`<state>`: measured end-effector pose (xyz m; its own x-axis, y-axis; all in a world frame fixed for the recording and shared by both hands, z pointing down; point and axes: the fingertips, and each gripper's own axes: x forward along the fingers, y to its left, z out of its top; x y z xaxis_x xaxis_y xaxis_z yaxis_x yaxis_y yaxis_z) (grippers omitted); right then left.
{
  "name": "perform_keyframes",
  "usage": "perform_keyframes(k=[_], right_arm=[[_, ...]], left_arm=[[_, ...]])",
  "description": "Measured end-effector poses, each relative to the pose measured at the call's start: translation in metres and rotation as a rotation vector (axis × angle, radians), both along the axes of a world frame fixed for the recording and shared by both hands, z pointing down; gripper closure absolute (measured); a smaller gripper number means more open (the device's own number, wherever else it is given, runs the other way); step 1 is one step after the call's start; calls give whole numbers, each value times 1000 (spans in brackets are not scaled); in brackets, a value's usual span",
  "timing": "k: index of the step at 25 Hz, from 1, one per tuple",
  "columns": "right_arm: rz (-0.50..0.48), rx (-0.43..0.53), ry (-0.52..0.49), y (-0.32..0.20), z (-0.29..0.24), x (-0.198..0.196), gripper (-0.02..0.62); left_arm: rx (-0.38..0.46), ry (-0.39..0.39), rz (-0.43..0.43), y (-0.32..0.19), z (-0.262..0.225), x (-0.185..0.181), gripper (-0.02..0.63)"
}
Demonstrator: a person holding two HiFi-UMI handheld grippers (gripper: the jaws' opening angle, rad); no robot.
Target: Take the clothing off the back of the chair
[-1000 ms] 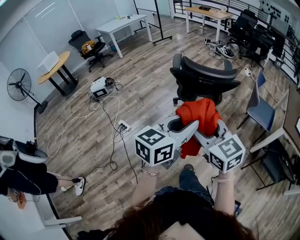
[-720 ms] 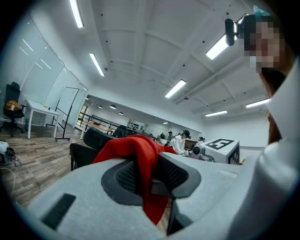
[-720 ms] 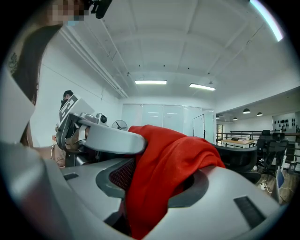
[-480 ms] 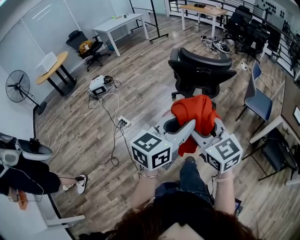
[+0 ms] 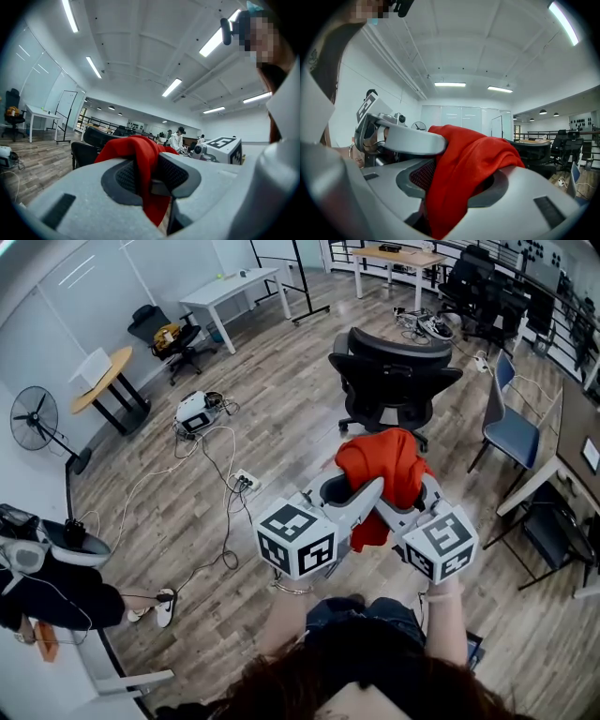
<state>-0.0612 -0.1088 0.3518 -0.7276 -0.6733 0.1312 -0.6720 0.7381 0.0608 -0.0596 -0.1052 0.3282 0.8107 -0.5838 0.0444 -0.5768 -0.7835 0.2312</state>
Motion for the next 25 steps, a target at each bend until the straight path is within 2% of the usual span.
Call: perform_keyframes(k=[7, 25], right_arm=[[2, -7, -25, 19, -2, 22, 399], [-24, -39, -6, 92, -9, 69, 402]], left_arm=[[9, -36, 4, 19, -2, 23, 492], [6, -16, -25, 92, -10, 69, 492]])
